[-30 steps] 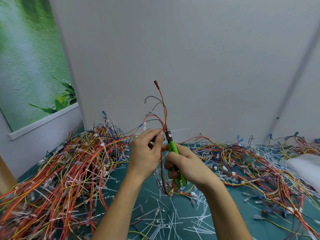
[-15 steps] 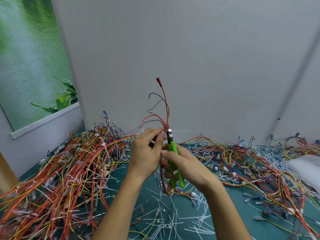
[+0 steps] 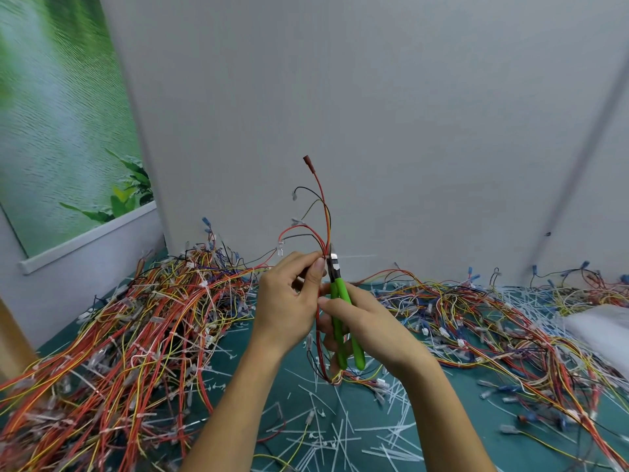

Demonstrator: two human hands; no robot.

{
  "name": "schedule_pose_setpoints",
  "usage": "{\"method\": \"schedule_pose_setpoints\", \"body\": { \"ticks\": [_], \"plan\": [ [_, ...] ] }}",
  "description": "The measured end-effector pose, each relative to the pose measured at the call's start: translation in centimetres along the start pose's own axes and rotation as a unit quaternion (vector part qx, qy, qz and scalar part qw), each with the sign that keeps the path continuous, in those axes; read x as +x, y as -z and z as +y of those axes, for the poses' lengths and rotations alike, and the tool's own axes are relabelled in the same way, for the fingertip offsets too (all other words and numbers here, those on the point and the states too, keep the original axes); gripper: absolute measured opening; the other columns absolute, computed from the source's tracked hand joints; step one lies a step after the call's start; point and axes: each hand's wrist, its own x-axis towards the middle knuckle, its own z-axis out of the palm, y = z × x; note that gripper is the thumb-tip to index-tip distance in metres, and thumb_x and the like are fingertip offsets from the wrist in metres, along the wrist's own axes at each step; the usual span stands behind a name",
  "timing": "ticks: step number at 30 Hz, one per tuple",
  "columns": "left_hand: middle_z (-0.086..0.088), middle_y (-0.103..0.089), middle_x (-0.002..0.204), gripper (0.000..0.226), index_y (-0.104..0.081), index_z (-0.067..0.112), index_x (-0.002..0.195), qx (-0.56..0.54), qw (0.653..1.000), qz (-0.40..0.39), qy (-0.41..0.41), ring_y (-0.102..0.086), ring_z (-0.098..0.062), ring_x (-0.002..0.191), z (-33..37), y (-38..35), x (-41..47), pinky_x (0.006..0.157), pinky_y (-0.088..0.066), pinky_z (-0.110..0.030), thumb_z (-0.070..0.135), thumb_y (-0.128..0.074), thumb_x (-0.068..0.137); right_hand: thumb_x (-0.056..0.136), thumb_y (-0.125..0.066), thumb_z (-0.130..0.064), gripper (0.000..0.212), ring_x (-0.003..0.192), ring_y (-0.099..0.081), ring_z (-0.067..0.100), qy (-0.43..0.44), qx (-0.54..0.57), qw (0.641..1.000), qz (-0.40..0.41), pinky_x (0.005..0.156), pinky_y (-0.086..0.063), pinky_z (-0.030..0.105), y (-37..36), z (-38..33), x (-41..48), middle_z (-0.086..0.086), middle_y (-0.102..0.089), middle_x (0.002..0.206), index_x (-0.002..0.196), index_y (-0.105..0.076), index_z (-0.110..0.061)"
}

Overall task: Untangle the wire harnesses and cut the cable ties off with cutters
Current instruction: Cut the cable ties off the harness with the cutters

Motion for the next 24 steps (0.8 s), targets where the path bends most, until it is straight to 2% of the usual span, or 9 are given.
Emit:
{"method": "schedule_pose_setpoints", "body": {
  "ticks": [5, 9, 12, 19, 24],
  "plan": [
    [0.011, -0.069, 0.095, 0.023, -0.075, 0.014, 0.114, -0.003, 1.0, -0.002, -0.001, -0.068, -0.012, 0.09, -0.31, -0.14, 0.05, 0.074, -0.06, -0.039, 0.027, -0.059, 0.102, 0.091, -0.055, -0.036, 0.033, 0.065, -0.061, 0.022, 0.006, -0.013, 1.0, 0.002, 0.061, -0.053, 0.036, 0.02, -0.19, -0.16, 0.003, -0.061, 0.072, 0.112, -0.06, -0.01],
    [0.011, -0.069, 0.094, 0.023, -0.075, 0.016, 0.112, -0.029, 0.999, 0.002, 0.015, -0.068, -0.014, 0.089, -0.68, -0.24, 0.08, 0.075, -0.059, -0.047, 0.029, -0.059, 0.101, 0.102, -0.049, -0.017, 0.016, 0.057, -0.054, 0.022, 0.011, 0.004, 1.0, 0.0, 0.05, -0.055, 0.039, -0.22, -0.12, -0.13, 0.008, -0.055, 0.069, 0.112, -0.056, -0.006],
    [0.011, -0.07, 0.096, 0.025, -0.075, 0.018, 0.112, -0.034, 0.999, 0.006, 0.017, -0.069, -0.017, 0.092, -0.68, -0.24, 0.05, 0.075, -0.059, -0.049, 0.033, -0.059, 0.1, 0.102, -0.045, -0.01, 0.014, 0.056, -0.053, 0.02, 0.009, -0.009, 1.0, 0.001, 0.047, -0.055, 0.035, -0.18, -0.09, -0.06, 0.009, -0.056, 0.068, 0.112, -0.055, -0.008],
    [0.011, -0.07, 0.096, 0.024, -0.075, 0.014, 0.113, -0.018, 1.0, -0.008, 0.017, -0.069, -0.013, 0.092, -0.27, -0.22, 0.01, 0.075, -0.06, -0.042, 0.028, -0.06, 0.102, 0.089, -0.056, -0.025, 0.027, 0.063, -0.061, 0.023, 0.002, -0.014, 1.0, -0.003, 0.056, -0.052, 0.031, 0.13, 0.05, 0.0, 0.007, -0.061, 0.072, 0.115, -0.06, -0.016],
    [0.012, -0.07, 0.095, 0.024, -0.075, 0.015, 0.114, -0.012, 1.0, -0.01, 0.016, -0.068, -0.011, 0.091, -0.11, -0.19, -0.03, 0.076, -0.06, -0.038, 0.028, -0.059, 0.101, 0.089, -0.056, -0.025, 0.026, 0.063, -0.064, 0.023, 0.003, -0.02, 1.0, -0.002, 0.056, -0.054, 0.029, 0.22, 0.06, -0.03, 0.006, -0.063, 0.071, 0.113, -0.06, -0.016]
  ]
}}
